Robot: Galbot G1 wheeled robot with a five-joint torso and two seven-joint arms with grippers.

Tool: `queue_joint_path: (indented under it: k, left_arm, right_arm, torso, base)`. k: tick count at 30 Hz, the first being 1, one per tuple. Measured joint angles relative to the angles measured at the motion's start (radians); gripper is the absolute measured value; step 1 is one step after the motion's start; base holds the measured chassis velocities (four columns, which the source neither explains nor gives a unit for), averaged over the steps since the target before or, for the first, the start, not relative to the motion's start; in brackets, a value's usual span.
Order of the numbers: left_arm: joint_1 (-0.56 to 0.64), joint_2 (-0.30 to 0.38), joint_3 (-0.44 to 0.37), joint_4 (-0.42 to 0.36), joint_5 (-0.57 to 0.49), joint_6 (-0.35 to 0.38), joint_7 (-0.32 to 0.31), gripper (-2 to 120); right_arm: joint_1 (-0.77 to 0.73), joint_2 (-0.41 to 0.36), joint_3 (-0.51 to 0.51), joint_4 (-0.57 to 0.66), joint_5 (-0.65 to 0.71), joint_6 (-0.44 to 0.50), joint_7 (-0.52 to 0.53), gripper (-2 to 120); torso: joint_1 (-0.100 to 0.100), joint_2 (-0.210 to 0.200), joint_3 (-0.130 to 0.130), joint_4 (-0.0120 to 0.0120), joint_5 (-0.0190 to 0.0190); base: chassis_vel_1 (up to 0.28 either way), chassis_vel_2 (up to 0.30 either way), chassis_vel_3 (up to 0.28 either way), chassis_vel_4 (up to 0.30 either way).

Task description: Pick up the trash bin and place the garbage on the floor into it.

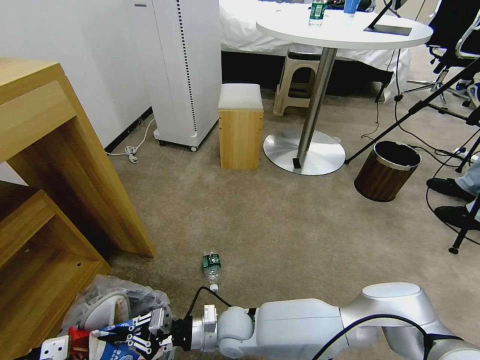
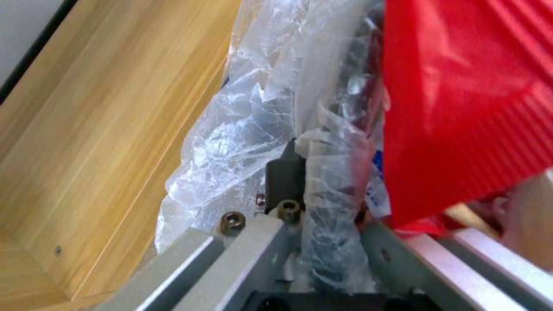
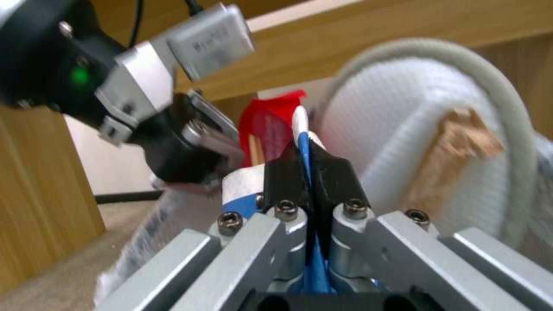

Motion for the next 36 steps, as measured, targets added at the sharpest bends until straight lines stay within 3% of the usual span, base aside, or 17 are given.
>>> queue_joint_path:
  k: [12,20,36]
  left_arm:
    - [0.064,-0.052,-0.005,-0.001,0.084,-0.024,0.041,0]
    - [0.055,-0.039,-0.013,-0.002,0.078,-0.039,0.045,0]
    - [0.028,-0.031,0.002,0.002,0.082,-0.039,0.044,0]
  right_arm:
    - [-0.056,-0.018,0.001,-0.028,-0.008,-0.002,0.026,0]
    - [-0.04,-0.033,0.017,-0.034,-0.035,-0.004,0.047,0]
    - [0.023,-0.051,0.035,-0.016,-0.021,-0.026,0.025,59]
  torso:
    - [0.0,0.0,0.0,0.0001,0.0001]
    - [0.0,0.0,0.0,0.0,0.0]
    - [0.0,0.0,0.0,0.0,0.0]
  base:
    - [0.0,0.0,0.0,0.0]
    - [0.0,0.0,0.0,0.0]
    - [0.0,0.0,0.0,0.0]
